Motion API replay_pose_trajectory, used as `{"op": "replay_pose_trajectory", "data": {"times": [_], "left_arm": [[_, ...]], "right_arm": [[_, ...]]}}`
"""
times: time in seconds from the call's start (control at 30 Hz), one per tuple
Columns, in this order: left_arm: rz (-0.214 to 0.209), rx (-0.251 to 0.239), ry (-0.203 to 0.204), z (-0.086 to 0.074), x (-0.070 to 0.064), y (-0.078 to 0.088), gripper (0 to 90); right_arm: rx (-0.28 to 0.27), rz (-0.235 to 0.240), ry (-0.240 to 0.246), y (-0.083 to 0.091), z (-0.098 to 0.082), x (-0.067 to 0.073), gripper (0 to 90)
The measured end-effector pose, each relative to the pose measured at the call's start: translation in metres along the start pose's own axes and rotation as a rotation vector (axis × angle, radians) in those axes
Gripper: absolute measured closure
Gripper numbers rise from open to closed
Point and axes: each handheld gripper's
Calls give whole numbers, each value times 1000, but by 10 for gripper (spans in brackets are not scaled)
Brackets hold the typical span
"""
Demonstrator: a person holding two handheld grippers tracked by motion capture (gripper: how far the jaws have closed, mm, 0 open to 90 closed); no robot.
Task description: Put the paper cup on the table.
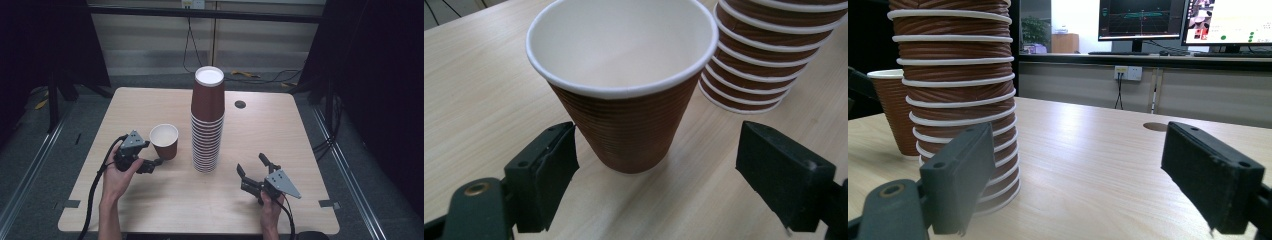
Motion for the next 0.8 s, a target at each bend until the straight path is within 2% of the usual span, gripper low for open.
{"op": "replay_pose_trajectory", "data": {"times": [0.07,0.17,0.23,0.33,0.4,0.5,0.53,0.57,0.63,0.73,0.77,0.8], "left_arm": [[-24,-46,5,-3,-3,2,162],[-27,-84,27,-6,-5,5,160],[-23,-101,23,-8,-8,7,160],[-44,-162,27,-12,-16,9,160],[-31,-212,43,-16,-23,10,160],[17,-227,58,-21,-29,8,160],[19,-245,62,-24,-31,8,160],[-7,-278,74,-25,-33,7,160],[-15,-320,76,-29,-36,7,160],[10,-340,69,-30,-45,5,160],[6,-362,76,-29,-50,3,159],[2,-360,53,-29,-54,1,160]], "right_arm": [[0,0,0,0,0,0,133],[0,0,0,0,0,0,134],[0,1,0,0,0,0,133],[0,1,0,0,0,0,133],[0,2,0,0,0,0,133],[0,2,0,0,0,0,133],[0,2,0,0,0,0,133],[0,2,0,0,0,0,134],[0,2,0,0,0,0,133],[-1,2,0,0,0,0,133],[0,2,0,0,0,0,133],[0,2,0,0,0,0,134]]}}
Point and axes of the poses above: each handheld gripper's, and its own axes: y roughly backward along the jaws, z roughly out of its top, x roughly to its left, and after that the axes turned 15 degrees about x, right-handed
